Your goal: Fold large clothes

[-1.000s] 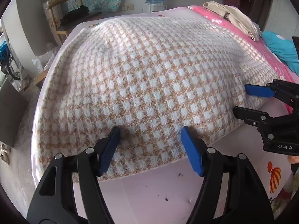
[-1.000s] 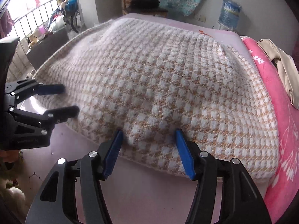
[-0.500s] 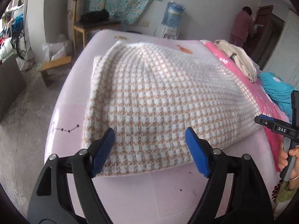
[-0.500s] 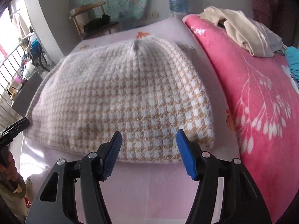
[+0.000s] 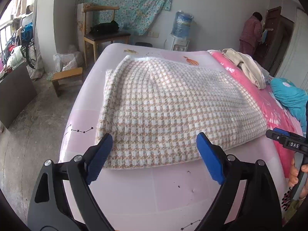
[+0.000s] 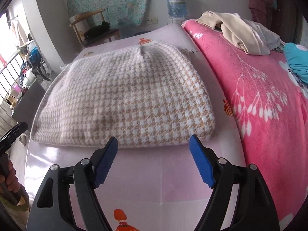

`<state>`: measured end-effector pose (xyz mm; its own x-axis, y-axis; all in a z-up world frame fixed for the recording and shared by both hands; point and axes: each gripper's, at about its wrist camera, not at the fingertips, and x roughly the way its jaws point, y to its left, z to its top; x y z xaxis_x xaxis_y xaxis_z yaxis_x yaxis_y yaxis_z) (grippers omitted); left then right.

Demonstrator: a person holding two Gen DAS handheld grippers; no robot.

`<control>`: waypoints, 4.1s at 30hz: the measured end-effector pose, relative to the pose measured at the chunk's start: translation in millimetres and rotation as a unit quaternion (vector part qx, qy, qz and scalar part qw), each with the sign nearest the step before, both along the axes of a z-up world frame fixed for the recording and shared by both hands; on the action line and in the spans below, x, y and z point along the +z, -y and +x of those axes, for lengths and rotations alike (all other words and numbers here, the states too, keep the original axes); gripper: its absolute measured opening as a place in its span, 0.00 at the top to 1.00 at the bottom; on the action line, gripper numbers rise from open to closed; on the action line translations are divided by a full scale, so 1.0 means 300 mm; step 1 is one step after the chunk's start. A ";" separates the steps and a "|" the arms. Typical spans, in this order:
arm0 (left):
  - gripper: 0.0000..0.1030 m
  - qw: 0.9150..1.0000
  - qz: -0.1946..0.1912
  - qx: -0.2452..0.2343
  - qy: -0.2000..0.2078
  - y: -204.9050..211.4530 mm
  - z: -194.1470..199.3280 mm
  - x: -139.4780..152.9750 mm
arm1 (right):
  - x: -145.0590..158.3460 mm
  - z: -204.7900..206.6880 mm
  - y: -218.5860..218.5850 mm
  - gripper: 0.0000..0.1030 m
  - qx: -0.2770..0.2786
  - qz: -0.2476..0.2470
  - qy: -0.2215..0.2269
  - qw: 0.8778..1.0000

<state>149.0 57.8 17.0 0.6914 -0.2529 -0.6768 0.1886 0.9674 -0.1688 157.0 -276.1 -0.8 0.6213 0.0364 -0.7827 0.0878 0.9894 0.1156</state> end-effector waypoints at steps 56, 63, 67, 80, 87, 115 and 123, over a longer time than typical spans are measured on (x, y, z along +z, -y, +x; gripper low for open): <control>0.08 0.982 0.137 0.105 -0.077 0.214 -0.161 0.081 | 0.098 -0.199 -0.210 0.06 -0.005 -0.047 0.018 0.999; 0.08 0.982 0.123 0.112 -0.086 0.194 -0.162 0.085 | 0.086 -0.191 -0.220 0.06 0.000 -0.049 0.001 0.999; 0.08 0.983 0.116 0.110 -0.091 0.184 -0.161 0.080 | 0.076 -0.182 -0.229 0.06 0.004 -0.052 -0.005 0.999; 0.08 0.983 0.102 0.107 -0.104 0.154 -0.135 0.050 | 0.055 -0.137 -0.246 0.06 0.003 -0.051 -0.027 0.998; 0.08 0.983 0.103 0.106 -0.106 0.158 -0.131 0.042 | 0.052 -0.120 -0.255 0.06 0.006 -0.056 -0.030 0.998; 0.08 0.986 0.095 0.085 -0.106 0.183 -0.135 0.054 | 0.062 -0.115 -0.254 0.06 0.013 -0.059 -0.028 0.998; 0.08 0.986 0.094 0.085 -0.107 0.181 -0.135 0.054 | 0.063 -0.112 -0.254 0.06 0.014 -0.059 -0.027 0.998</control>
